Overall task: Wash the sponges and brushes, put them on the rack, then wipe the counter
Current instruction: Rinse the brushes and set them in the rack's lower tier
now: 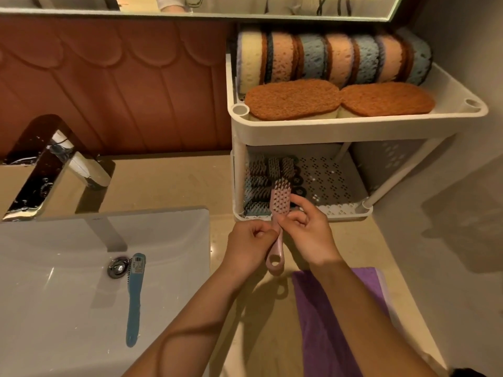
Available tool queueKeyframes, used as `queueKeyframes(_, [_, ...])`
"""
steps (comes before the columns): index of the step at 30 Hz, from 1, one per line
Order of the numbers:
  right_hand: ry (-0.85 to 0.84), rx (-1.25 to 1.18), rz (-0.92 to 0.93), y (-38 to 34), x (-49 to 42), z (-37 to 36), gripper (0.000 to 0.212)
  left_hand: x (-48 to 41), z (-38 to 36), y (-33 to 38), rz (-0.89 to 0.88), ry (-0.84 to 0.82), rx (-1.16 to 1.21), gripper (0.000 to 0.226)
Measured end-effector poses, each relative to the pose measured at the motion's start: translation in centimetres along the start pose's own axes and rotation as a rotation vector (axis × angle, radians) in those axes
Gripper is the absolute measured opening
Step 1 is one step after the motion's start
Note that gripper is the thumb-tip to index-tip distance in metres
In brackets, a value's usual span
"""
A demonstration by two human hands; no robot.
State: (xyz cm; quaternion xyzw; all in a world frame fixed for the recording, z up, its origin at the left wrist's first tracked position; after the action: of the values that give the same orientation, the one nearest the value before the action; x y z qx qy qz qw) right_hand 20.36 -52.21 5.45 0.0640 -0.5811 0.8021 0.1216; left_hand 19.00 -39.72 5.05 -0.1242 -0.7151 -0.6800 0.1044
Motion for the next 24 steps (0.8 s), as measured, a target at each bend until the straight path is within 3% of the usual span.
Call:
queueKeyframes(4, [0.103,-0.02,-0.063,0.3,-2.2,2.5,0.051,-0.4,2.1,0.5,-0.06,0.17,-0.146,0.014])
queueKeyframes(7, [0.184,0.102,-0.111,0.1,-5.0,4.7,0.037,-0.6,3.6,2.1,-0.183,0.284,-0.225,0.036])
queueKeyframes(10, [0.19,0.265,-0.089,-0.4,-7.9,5.4,0.038,-1.3,3.5,3.8,-0.274,0.251,-0.309,0.057])
queueKeyframes(15, [0.129,0.546,-0.069,-0.3,-12.5,4.9,0.045,-2.0,3.6,5.2,-0.406,0.292,-0.548,0.021])
queueKeyframes(24, [0.15,0.845,0.025,1.5,-15.6,3.7,0.03,-2.1,4.2,5.2,-0.477,0.326,-0.617,0.019])
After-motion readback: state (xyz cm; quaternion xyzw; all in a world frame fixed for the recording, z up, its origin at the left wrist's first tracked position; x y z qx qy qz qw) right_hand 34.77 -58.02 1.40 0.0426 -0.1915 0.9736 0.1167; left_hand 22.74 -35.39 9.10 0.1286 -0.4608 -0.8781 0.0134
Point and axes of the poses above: each hand's wrist, its own x-axis away from the middle knuckle, its own z-axis out of the back of the hand, y = z × x, the point moved 7 cm from there along -x, towards the middle knuckle, and after that the axes turned 14 degrees about x, right-handed, at the moved point
